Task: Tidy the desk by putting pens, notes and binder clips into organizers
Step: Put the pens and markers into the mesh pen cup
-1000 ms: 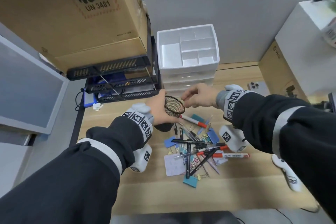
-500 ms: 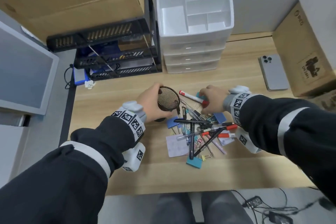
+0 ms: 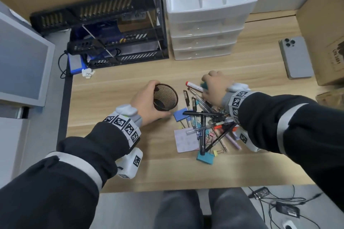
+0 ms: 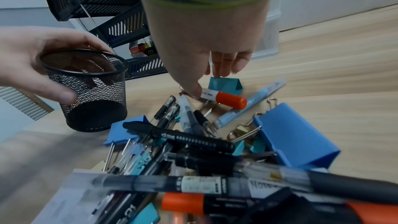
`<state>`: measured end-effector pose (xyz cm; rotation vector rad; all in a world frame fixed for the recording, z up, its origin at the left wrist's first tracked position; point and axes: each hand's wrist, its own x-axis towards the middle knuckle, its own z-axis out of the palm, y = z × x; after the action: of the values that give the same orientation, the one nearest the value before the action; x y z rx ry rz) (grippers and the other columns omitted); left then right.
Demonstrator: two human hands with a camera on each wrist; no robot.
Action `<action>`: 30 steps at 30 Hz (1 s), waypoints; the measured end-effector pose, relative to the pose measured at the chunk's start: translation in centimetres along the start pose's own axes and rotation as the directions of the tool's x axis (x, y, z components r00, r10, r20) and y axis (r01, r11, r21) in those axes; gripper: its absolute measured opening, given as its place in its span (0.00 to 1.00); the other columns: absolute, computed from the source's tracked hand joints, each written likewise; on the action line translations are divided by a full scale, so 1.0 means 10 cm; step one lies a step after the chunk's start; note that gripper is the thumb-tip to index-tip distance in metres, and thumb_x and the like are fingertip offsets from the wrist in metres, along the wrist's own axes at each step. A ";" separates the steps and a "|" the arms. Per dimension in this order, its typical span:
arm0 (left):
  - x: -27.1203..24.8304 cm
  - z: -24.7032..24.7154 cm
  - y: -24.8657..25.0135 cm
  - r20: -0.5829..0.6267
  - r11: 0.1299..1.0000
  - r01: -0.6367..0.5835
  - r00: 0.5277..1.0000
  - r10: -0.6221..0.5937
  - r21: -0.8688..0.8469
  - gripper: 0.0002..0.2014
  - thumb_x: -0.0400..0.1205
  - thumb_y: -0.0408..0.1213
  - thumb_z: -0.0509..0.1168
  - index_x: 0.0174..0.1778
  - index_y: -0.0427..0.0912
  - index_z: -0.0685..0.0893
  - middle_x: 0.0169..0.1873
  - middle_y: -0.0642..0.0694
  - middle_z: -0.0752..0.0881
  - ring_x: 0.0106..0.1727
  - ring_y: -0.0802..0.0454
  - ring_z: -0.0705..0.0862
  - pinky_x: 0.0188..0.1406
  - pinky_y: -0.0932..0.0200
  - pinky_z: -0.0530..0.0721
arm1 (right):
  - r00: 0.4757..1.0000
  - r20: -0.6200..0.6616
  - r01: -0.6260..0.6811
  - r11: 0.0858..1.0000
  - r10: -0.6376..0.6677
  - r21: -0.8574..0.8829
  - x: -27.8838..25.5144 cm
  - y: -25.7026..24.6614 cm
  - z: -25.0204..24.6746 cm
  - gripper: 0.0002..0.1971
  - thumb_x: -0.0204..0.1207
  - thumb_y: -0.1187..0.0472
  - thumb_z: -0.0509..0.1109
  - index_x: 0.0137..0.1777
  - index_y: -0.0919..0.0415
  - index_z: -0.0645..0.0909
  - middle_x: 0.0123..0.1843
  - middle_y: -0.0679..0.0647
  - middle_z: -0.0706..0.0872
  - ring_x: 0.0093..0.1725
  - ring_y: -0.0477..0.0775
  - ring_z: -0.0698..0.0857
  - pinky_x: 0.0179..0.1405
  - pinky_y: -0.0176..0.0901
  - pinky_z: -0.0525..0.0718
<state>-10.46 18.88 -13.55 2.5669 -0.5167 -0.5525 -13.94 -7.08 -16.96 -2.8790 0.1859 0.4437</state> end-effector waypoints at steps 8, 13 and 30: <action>-0.02 -0.04 -0.03 0.019 0.999 -0.017 1.000 0.017 0.028 0.51 0.59 0.53 0.85 0.75 0.50 0.67 0.63 0.51 0.82 0.61 0.48 0.83 0.55 0.58 0.79 | 0.982 0.148 -0.103 0.989 0.118 -0.108 0.07 -0.08 0.04 0.08 0.71 0.56 0.75 0.49 0.56 0.87 0.49 0.54 0.73 0.38 0.53 0.79 0.42 0.49 0.85; 0.00 -0.06 -0.02 0.040 0.999 -0.006 0.999 0.005 0.044 0.52 0.59 0.53 0.85 0.76 0.50 0.65 0.64 0.50 0.82 0.61 0.48 0.83 0.55 0.59 0.79 | 0.990 0.113 -0.090 0.994 0.083 0.057 0.02 -0.04 -0.03 0.11 0.76 0.48 0.65 0.48 0.57 0.76 0.42 0.53 0.81 0.35 0.54 0.83 0.36 0.48 0.87; 0.09 -0.08 0.04 0.075 0.994 -0.019 0.997 0.011 0.103 0.53 0.59 0.56 0.84 0.77 0.49 0.65 0.64 0.50 0.82 0.62 0.48 0.82 0.52 0.61 0.75 | 0.934 0.357 0.015 0.997 0.011 -0.070 -0.07 -0.11 0.10 0.08 0.77 0.52 0.69 0.44 0.55 0.80 0.37 0.51 0.87 0.33 0.51 0.87 0.33 0.44 0.87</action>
<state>-9.45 18.44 -12.94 2.6462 -0.6045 -0.6332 -14.72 -5.74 -17.45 -2.8022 0.1062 0.9790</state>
